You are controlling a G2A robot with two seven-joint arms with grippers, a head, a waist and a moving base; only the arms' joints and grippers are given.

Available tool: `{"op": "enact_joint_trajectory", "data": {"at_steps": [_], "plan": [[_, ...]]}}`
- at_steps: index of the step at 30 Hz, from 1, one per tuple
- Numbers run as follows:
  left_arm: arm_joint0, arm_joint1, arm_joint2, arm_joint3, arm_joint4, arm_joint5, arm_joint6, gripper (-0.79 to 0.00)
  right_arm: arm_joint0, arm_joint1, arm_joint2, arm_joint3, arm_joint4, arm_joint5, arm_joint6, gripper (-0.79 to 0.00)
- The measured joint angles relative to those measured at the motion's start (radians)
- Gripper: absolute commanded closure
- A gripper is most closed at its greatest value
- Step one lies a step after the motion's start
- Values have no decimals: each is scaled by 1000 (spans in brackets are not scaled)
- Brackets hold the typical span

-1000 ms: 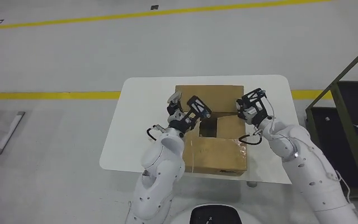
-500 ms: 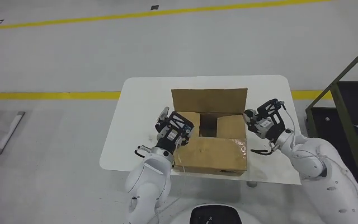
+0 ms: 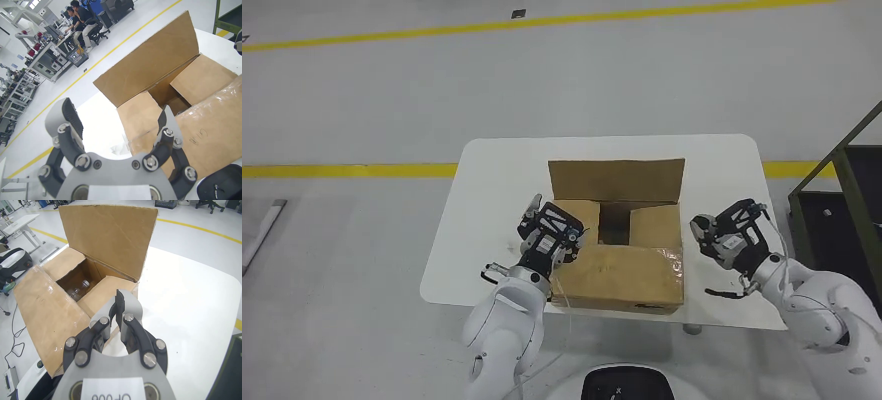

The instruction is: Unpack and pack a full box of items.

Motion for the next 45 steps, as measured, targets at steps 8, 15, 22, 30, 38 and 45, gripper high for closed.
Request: {"op": "enact_joint_trajectory", "data": {"at_steps": [8,15,22,30,38,45], "plan": [[0,0,0,0,0,0,0,-785,-4,17,61,82,323,-138,96,-379],[0,0,0,0,0,0,0,-785,5,30,45,124,406,-194,174,-385],[0,0,0,0,0,0,0,-785,18,38,-7,145,391,-236,185,-557],[0,0,0,0,0,0,0,-785,-5,50,-22,143,481,-310,200,-536],[0,0,0,0,0,0,0,-785,-42,77,14,127,609,-394,286,-440],[0,0,0,0,0,0,0,-785,-28,86,-7,135,555,-350,267,-471]]}}
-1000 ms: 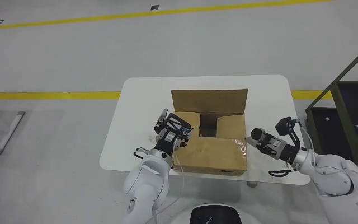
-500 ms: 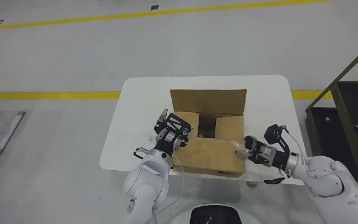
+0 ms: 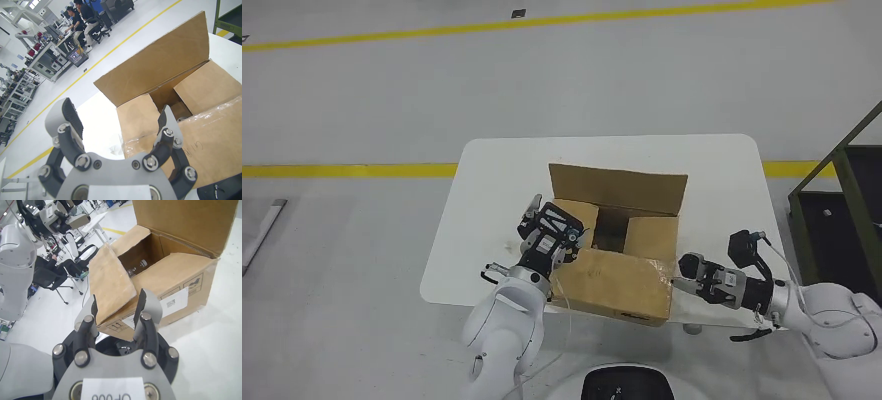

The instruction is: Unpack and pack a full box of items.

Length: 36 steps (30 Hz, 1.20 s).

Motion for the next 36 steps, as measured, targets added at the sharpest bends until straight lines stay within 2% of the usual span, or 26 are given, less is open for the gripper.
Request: {"op": "enact_joint_trajectory", "data": {"at_steps": [8,10,11,17,21,29,32,36], "plan": [[0,0,0,0,0,0,0,-785,33,0,-61,24,-50,28,-77,-483],[0,0,0,0,0,0,0,-785,36,2,-63,15,-65,33,-86,-449],[0,0,0,0,0,0,0,-785,38,3,-65,10,-72,36,-87,-397],[0,0,0,0,0,0,0,-785,52,7,-86,-6,-84,49,-101,-388],[0,0,0,0,0,0,0,-785,67,10,-116,6,-78,49,-77,-351],[0,0,0,0,0,0,0,-785,90,20,-171,59,87,7,3,-289],[0,0,0,0,0,0,0,-785,101,27,-177,77,142,7,49,-283],[0,0,0,0,0,0,0,-785,114,34,-188,96,189,29,93,-231]]}}
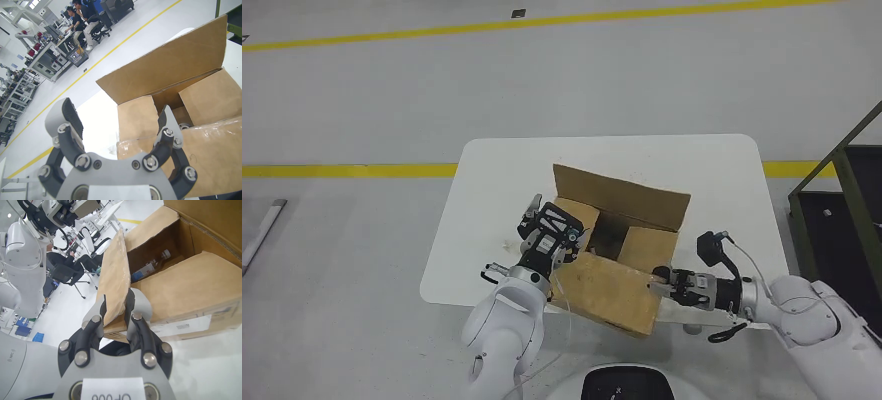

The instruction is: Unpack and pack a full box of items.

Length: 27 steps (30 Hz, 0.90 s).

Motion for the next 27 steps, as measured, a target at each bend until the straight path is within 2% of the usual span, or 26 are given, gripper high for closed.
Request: {"op": "enact_joint_trajectory", "data": {"at_steps": [2,5,7,12,18,27], "plan": [[0,0,0,0,0,0,0,-785,12,4,-5,4,5,20,24,-172],[0,0,0,0,0,0,0,-785,22,6,-20,-2,7,35,33,-163],[0,0,0,0,0,0,0,-785,30,7,-33,-2,7,46,37,0],[0,0,0,0,0,0,0,-785,50,10,-47,-14,-39,64,21,0],[0,0,0,0,0,0,0,-785,46,26,47,-112,-230,78,-81,0],[5,4,4,-5,0,8,23,-785,48,45,151,-167,-336,-48,-186,0]]}}
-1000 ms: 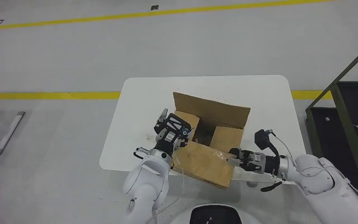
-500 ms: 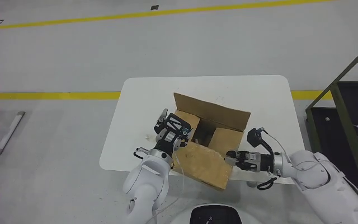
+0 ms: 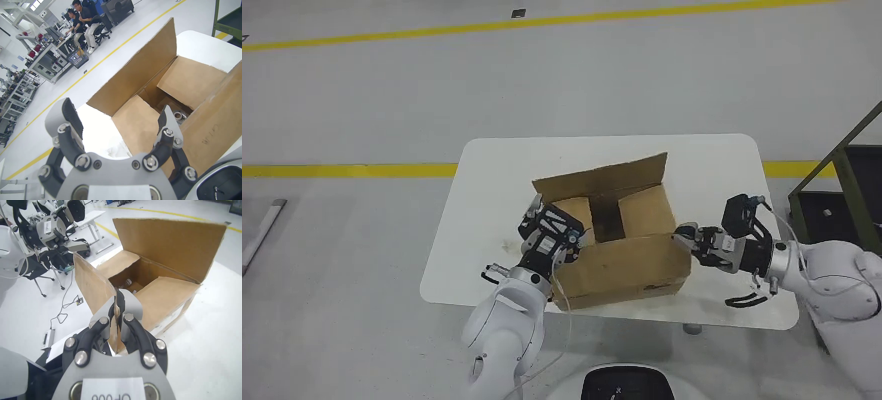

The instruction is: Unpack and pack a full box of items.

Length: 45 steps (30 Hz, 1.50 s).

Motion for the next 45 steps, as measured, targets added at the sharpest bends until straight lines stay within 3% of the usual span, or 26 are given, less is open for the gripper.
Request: {"op": "enact_joint_trajectory", "data": {"at_steps": [7,8,9,11,13,16,18,25,26,28,33,35,36,37,42,43,44,45], "plan": [[-38,0,19,-16,-18,-7,-78,-785,-65,7,42,-50,-116,-99,-134,-6],[-45,-1,22,-16,-18,-11,-93,-785,-74,7,45,-52,-130,-103,-151,-129],[-53,-1,26,-16,-19,-16,-107,-785,-82,7,46,-52,-140,-108,-168,-154],[-71,-1,36,-12,-19,-32,-133,-785,-98,8,46,-51,-147,-130,-196,-332],[-85,-1,44,-6,-20,-38,-151,-785,-109,12,41,-46,-143,-157,-198,-382],[-97,-1,55,2,-19,-38,-159,-785,-113,18,27,-28,-122,-180,-169,-613],[-101,-1,59,5,-19,-37,-162,-785,-112,23,18,-18,-106,-190,-139,-662],[-106,2,63,5,-20,-35,-171,-785,-127,44,-2,-43,-92,-191,-112,-616],[-106,2,63,4,-21,-35,-172,-785,-131,47,-4,-48,-89,-191,-117,-508],[-107,3,62,4,-23,-35,-175,-785,-142,55,-10,-59,-86,-191,-127,-388],[-111,5,62,3,-29,-29,-180,-785,-168,80,-22,-79,-114,-191,-131,-336],[-112,5,63,3,-31,-26,-182,-785,-177,91,-27,-81,-134,-191,-135,-280],[-113,5,63,3,-33,-25,-183,-785,-179,95,-28,-80,-144,-191,-139,-185],[-114,6,63,2,-35,-24,-184,-785,-182,101,-29,-79,-156,-191,-150,0],[-118,7,63,-3,-45,-17,-189,-785,-193,120,-39,-73,-203,-191,-196,0],[-119,7,62,-4,-47,-17,-191,-785,-193,126,-47,-70,-214,-191,-202,-163],[-119,7,62,-5,-48,-16,-193,-785,-192,129,-53,-68,-222,-191,-206,-185],[-119,8,62,-6,-48,-16,-194,-785,-191,133,-59,-64,-230,-191,-209,-314]]}}
